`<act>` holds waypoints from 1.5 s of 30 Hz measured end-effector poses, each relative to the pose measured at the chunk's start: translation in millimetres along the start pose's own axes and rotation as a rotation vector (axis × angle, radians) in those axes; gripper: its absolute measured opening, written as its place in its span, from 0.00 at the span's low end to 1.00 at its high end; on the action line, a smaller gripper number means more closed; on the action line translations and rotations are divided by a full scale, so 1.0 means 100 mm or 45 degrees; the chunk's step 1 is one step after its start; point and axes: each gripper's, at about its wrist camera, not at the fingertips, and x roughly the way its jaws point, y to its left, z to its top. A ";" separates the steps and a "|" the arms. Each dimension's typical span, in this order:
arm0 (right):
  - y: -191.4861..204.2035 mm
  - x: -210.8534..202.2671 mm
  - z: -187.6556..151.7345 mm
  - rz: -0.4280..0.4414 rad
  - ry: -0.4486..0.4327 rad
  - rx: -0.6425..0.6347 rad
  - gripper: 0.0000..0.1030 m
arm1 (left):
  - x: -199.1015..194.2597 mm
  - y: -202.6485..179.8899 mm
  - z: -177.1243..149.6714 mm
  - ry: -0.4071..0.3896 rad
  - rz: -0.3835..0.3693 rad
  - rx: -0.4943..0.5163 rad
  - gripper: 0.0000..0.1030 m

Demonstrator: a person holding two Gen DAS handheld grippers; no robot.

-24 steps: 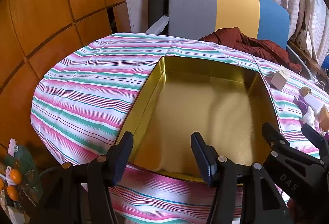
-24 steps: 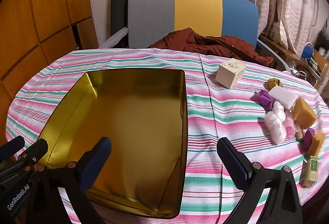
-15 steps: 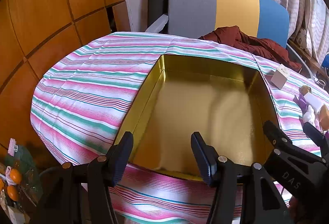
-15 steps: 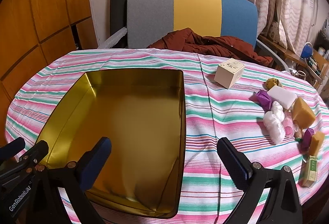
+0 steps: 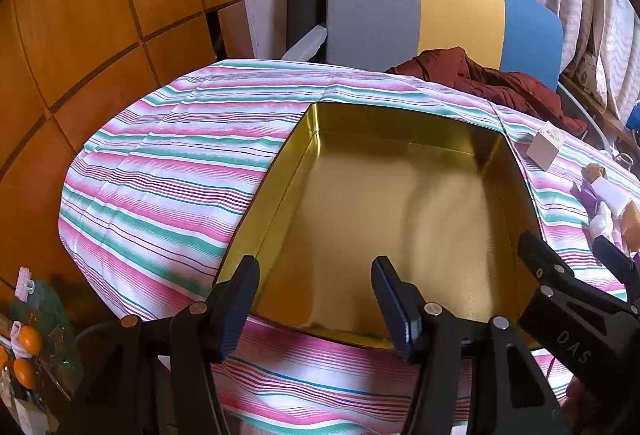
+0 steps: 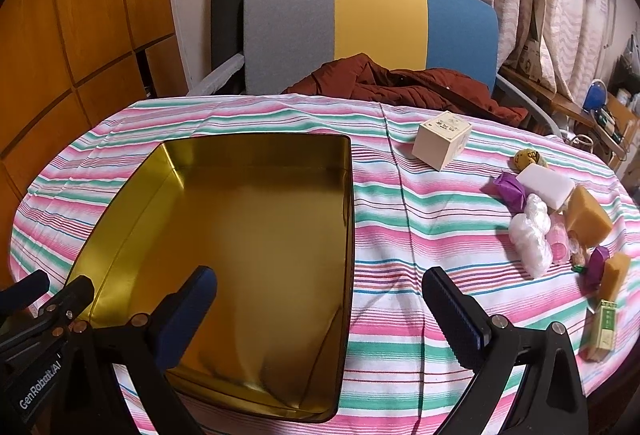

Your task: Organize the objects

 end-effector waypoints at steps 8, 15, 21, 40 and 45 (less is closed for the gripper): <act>-0.03 0.00 -0.01 0.003 0.000 0.006 1.00 | 0.01 -0.04 -0.02 0.006 0.006 0.002 0.58; -0.08 -0.02 0.00 -0.001 -0.005 0.019 1.00 | 0.02 -0.08 -0.03 0.012 0.011 0.011 0.58; -0.15 -0.06 0.01 0.003 -0.021 0.024 1.00 | 0.02 -0.12 -0.04 0.018 -0.012 0.009 0.58; -1.66 -0.36 -0.27 -0.190 -0.119 0.183 1.00 | -0.03 -0.97 -0.28 0.122 -0.635 0.196 0.58; -2.42 -0.58 -0.45 -0.290 -0.163 0.406 1.00 | -0.03 -1.37 -0.31 0.142 -0.640 0.314 0.58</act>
